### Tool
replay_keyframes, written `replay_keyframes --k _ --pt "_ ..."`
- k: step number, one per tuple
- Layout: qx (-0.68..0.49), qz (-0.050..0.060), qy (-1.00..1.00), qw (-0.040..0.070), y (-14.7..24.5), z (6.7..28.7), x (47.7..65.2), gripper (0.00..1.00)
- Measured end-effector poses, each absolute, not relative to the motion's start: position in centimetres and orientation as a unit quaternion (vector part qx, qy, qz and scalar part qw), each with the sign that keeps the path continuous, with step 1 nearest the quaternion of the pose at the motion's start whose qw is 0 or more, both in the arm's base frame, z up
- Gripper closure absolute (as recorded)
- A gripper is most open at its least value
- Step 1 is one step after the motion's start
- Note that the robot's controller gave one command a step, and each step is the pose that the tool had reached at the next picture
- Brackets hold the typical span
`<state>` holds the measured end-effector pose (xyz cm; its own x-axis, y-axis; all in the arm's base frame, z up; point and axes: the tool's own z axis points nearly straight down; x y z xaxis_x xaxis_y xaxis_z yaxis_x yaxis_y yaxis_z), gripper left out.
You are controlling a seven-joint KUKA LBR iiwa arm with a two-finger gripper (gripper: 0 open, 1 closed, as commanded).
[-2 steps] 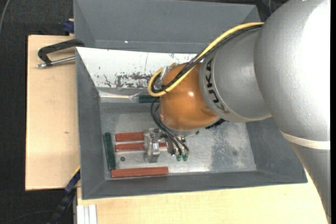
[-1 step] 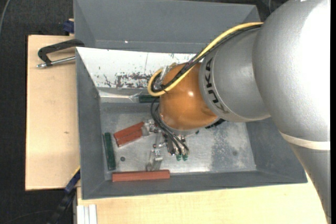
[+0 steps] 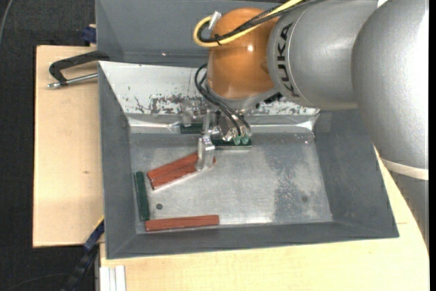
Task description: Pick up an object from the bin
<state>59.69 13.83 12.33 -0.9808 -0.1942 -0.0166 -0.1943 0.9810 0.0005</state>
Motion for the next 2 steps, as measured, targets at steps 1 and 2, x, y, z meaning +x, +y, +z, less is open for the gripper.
replay_keyframes --k 1,2 --pt "-0.387 0.001 0.922 0.000 16.00 7.15 56.38 0.00" --pt "-0.386 0.001 0.923 0.001 15.96 7.25 56.47 1.00"
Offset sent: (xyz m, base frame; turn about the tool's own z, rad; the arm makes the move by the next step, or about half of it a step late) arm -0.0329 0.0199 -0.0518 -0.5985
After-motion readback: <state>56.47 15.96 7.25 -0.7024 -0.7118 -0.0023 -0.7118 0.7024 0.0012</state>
